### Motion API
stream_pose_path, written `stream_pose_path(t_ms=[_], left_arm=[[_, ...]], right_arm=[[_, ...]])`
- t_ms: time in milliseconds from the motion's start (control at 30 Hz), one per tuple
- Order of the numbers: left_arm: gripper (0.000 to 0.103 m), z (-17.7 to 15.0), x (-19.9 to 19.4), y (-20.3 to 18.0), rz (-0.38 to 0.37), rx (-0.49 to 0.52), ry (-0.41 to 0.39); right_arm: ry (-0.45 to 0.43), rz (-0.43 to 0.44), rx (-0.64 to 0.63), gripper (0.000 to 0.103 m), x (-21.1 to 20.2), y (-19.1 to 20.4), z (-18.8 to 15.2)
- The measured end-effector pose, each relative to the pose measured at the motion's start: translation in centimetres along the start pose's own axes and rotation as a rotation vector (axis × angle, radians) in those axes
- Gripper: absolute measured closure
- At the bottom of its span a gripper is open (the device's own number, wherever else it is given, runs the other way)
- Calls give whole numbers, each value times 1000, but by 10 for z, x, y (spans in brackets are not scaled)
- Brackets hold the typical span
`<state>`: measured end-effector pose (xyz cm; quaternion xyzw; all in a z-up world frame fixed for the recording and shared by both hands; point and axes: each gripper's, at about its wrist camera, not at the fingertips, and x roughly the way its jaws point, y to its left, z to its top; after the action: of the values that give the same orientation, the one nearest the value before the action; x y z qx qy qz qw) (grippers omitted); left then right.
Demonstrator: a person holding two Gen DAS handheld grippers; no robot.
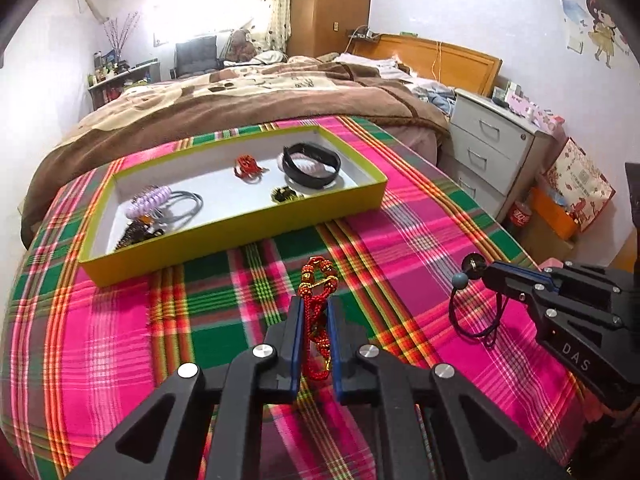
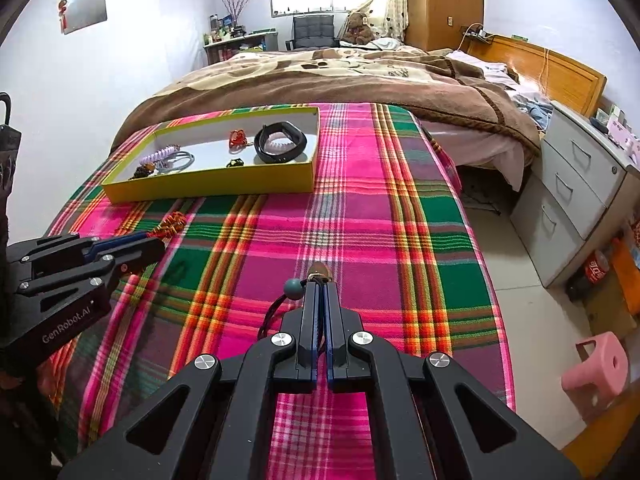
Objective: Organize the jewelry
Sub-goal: 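Carry the black cord and red beaded string over the box with both tools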
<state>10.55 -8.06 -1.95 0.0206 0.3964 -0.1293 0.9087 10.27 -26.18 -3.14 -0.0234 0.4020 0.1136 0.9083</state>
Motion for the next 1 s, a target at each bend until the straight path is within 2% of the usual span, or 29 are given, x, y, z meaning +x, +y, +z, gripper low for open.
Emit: stream_pose_path(t_ms=[433, 1000], left_arm=[[92, 13, -22, 30, 45, -42, -59], [92, 40, -20, 69, 63, -80, -85]], right_arm=[[-32, 42, 12, 101, 0, 13, 17], [-77, 98, 27, 101, 6, 25, 51]])
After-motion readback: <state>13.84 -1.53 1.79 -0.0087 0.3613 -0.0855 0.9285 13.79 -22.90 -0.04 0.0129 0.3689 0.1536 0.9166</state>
